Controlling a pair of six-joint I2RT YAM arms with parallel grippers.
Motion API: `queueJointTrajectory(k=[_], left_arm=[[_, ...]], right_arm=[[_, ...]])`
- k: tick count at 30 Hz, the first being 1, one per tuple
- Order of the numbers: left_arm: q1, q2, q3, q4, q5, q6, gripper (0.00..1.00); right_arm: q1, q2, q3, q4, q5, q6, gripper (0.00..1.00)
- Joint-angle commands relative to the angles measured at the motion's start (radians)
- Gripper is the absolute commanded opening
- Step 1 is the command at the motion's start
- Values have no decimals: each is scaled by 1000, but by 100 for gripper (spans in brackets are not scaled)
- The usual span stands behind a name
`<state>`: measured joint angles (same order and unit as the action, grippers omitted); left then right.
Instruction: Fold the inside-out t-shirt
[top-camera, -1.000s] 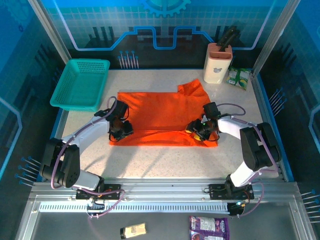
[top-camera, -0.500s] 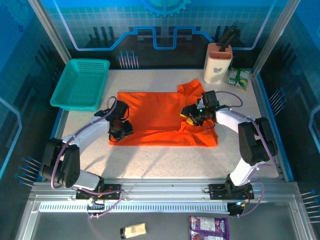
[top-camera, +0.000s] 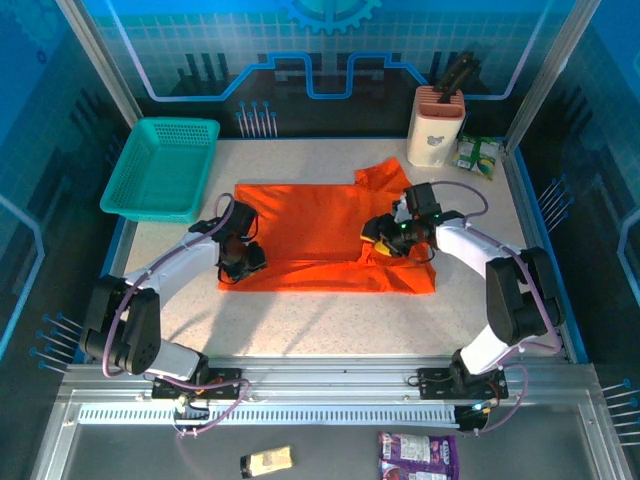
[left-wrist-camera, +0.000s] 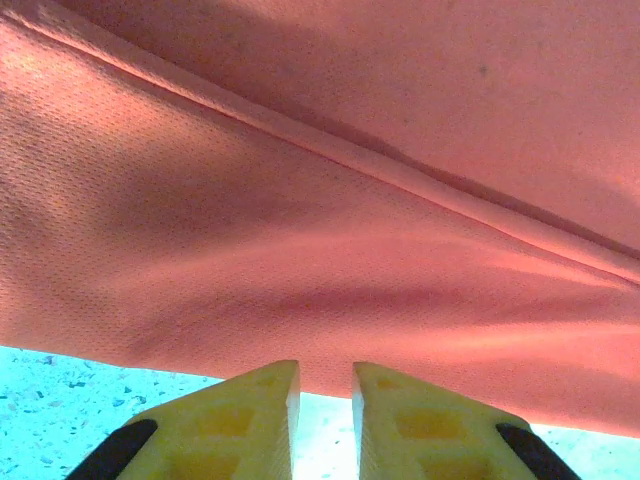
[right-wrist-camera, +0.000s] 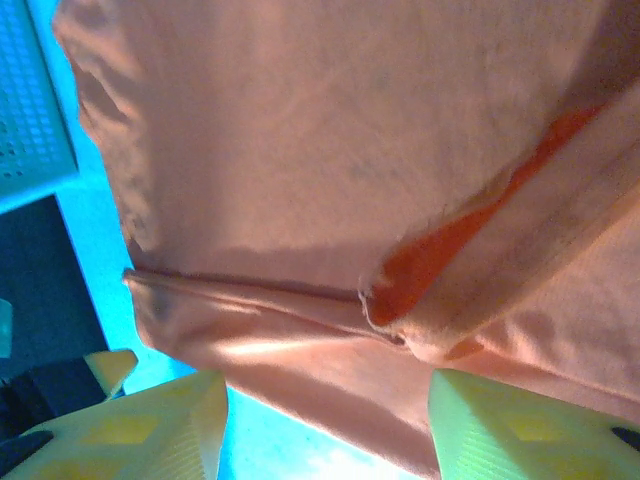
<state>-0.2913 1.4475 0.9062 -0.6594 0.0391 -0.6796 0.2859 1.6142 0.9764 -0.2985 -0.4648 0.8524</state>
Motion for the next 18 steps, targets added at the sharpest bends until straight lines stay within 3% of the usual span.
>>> queueJointTrajectory(k=[1,7,14,18], left_arm=[[-5,14,10,-21,9,5,22],[-5,-2,1,-29,4,8,23],[-5,-17,-36,-19,4,-1,23],[-5,-36,-53,-24,-4,-1,23]], right_arm=[[27,41,-11,47,-53,15,57],[12,151,-11,299,-84,89,57],[8,289,-17,443,-98,130,57],[4,268,-44,411,-86,127,57]])
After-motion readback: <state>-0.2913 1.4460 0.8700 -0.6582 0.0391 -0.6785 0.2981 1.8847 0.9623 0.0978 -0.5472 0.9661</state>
